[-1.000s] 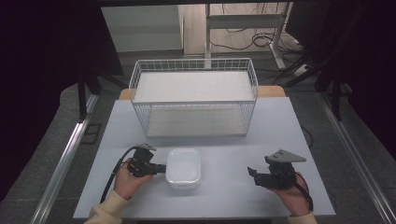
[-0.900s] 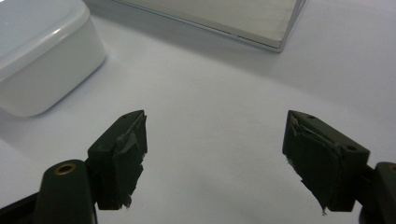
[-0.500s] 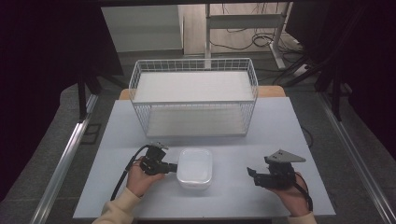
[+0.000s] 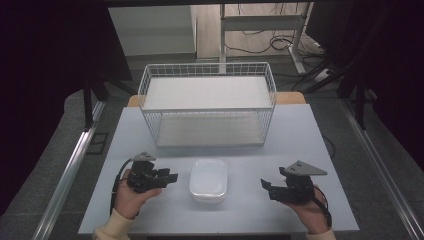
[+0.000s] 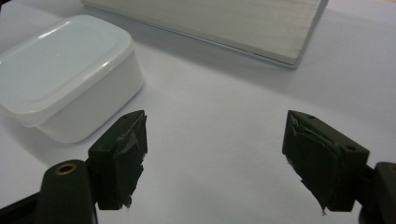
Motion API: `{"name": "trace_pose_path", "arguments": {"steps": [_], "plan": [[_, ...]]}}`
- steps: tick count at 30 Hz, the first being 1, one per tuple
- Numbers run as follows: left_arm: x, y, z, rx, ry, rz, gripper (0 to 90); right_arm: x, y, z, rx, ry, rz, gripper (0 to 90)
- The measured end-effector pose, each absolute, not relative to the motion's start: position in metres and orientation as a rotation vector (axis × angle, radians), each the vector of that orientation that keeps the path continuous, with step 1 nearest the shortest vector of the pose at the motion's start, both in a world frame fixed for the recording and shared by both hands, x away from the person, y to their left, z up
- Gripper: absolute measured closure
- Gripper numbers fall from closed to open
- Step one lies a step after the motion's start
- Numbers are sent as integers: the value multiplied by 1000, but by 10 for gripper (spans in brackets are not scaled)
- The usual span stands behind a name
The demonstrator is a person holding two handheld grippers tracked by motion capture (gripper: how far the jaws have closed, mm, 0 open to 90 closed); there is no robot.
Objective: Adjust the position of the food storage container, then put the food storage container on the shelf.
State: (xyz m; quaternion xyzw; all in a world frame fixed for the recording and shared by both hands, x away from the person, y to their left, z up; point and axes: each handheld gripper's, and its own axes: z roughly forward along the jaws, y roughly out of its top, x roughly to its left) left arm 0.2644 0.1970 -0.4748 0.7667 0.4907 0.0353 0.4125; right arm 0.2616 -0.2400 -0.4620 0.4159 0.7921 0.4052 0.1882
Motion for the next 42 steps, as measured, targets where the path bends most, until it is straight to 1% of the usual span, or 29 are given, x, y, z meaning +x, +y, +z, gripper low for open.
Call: {"name": "trace_pose_path", "arguments": {"steps": [1,4,8,11,14,18,26,32,42], "plan": [[263,199,-472,1911,1239,96,495,262,-239,-462,1168,2231,1144,222],[261,201,-467,1890,1224,91,393,262,-234,-462,1158,2237,1163,221],[260,201,-466,1884,1229,90,330,262,-233,-461,1163,2232,1214,218],[261,201,-463,1871,1232,91,303,260,-231,-458,1155,2219,1240,212],[260,201,-460,1860,1228,86,297,259,-228,-455,1152,2208,1249,215],[257,200,-458,1840,1217,46,288,260,-224,-455,1184,2211,1275,227],[269,192,-451,1833,1217,18,285,269,-207,-445,1235,2273,1328,244],[277,186,-457,1823,1227,-69,288,281,-191,-446,1283,2319,1313,243],[286,179,-468,1807,1230,-161,311,292,-164,-458,1358,2375,1360,245]]}}
